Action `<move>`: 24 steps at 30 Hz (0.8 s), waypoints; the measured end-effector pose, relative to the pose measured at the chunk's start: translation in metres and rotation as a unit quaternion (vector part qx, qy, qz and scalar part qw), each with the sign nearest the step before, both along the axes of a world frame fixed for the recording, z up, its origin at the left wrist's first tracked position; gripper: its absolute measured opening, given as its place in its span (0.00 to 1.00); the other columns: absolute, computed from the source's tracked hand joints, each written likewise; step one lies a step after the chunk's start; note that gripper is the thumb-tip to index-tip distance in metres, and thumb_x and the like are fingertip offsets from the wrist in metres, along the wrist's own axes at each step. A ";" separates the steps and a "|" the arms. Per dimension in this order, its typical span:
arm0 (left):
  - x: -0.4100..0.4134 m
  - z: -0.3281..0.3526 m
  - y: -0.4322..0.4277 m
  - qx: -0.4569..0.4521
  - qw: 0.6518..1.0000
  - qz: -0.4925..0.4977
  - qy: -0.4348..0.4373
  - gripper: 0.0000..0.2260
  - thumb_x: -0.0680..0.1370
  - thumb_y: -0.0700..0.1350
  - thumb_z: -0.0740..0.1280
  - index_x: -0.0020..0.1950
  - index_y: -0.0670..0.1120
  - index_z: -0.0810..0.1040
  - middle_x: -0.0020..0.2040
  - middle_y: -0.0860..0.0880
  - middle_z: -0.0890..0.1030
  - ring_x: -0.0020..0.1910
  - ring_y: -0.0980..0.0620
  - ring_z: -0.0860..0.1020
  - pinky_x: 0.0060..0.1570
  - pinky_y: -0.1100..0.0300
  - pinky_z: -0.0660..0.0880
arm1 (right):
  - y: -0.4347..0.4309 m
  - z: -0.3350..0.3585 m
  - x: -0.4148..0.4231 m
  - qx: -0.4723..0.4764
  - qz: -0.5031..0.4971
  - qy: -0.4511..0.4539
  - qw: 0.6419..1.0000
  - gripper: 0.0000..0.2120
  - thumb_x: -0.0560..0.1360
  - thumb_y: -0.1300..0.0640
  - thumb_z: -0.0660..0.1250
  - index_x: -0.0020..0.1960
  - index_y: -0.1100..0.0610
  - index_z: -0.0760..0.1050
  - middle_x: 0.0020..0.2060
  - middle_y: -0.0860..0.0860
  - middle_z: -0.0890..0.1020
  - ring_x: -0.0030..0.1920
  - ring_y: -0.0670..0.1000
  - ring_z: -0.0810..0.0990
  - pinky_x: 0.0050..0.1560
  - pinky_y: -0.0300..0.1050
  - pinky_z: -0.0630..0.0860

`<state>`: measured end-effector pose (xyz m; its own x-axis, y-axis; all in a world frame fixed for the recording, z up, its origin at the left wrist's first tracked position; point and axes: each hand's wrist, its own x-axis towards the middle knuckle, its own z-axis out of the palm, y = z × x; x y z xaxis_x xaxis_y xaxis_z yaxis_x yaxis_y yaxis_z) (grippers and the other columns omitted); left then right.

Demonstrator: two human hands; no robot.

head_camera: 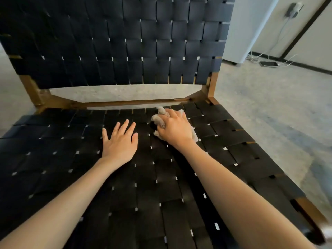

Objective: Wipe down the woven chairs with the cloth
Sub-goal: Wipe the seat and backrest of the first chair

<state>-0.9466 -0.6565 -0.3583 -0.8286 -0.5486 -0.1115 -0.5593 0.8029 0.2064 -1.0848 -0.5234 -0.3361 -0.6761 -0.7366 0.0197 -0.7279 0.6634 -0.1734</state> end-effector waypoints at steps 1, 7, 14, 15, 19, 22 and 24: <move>0.000 0.000 0.000 0.001 1.000 0.003 0.001 0.22 0.82 0.55 0.46 0.77 0.56 0.50 0.78 0.54 0.49 0.77 0.52 0.45 0.71 0.41 0.39 | 0.008 0.003 -0.007 0.014 -0.018 0.022 0.999 0.22 0.76 0.44 0.61 0.69 0.48 0.70 0.69 0.52 0.68 0.68 0.59 0.64 0.72 0.57 0.57; -0.016 0.004 -0.002 0.002 1.000 0.014 -0.015 0.22 0.82 0.56 0.45 0.77 0.58 0.48 0.78 0.52 0.46 0.77 0.48 0.43 0.69 0.35 0.39 | 0.067 0.017 -0.058 0.089 -0.162 0.110 0.977 0.19 0.77 0.47 0.61 0.65 0.51 0.74 0.66 0.55 0.70 0.67 0.60 0.67 0.69 0.57 0.60; -0.013 -0.006 -0.004 -0.018 0.999 0.005 0.029 0.22 0.82 0.56 0.46 0.77 0.58 0.51 0.78 0.52 0.50 0.77 0.47 0.46 0.69 0.35 0.39 | 0.027 0.007 -0.091 0.108 -0.223 0.093 0.964 0.19 0.80 0.47 0.55 0.65 0.55 0.72 0.65 0.58 0.71 0.65 0.64 0.69 0.68 0.62 0.61; -0.013 -0.006 -0.003 -0.020 0.999 0.004 0.030 0.23 0.82 0.56 0.46 0.77 0.57 0.51 0.78 0.52 0.50 0.77 0.46 0.46 0.69 0.35 0.39 | 0.020 0.005 -0.093 0.106 -0.211 0.098 0.967 0.19 0.80 0.47 0.54 0.63 0.56 0.73 0.63 0.58 0.72 0.63 0.63 0.70 0.67 0.62 0.62; -0.012 -0.010 0.000 -0.032 0.999 0.002 0.036 0.23 0.82 0.55 0.45 0.77 0.56 0.50 0.78 0.51 0.50 0.77 0.46 0.46 0.69 0.34 0.39 | -0.020 -0.002 -0.087 0.070 -0.126 0.069 0.987 0.18 0.80 0.49 0.54 0.61 0.57 0.75 0.60 0.58 0.76 0.59 0.62 0.74 0.64 0.58 0.66; -0.011 -0.011 -0.002 -0.036 0.998 0.001 0.044 0.23 0.82 0.55 0.46 0.77 0.56 0.52 0.78 0.51 0.50 0.77 0.45 0.47 0.69 0.33 0.40 | -0.059 -0.010 -0.066 0.009 -0.035 -0.003 0.999 0.17 0.80 0.50 0.55 0.64 0.55 0.74 0.61 0.56 0.75 0.59 0.59 0.74 0.61 0.54 0.68; -0.011 -0.012 -0.001 -0.043 0.998 0.001 0.043 0.23 0.82 0.55 0.46 0.77 0.55 0.52 0.78 0.50 0.50 0.77 0.45 0.47 0.68 0.33 0.40 | -0.081 -0.015 -0.046 -0.034 0.030 -0.043 0.998 0.18 0.80 0.50 0.57 0.66 0.55 0.72 0.63 0.56 0.74 0.60 0.58 0.73 0.60 0.53 0.70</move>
<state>-0.9581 -0.6576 -0.3701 -0.8323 -0.5542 0.0068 -0.5437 0.8188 0.1845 -1.1304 -0.6043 -0.3507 -0.6319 -0.7749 0.0143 -0.7464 0.6035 -0.2805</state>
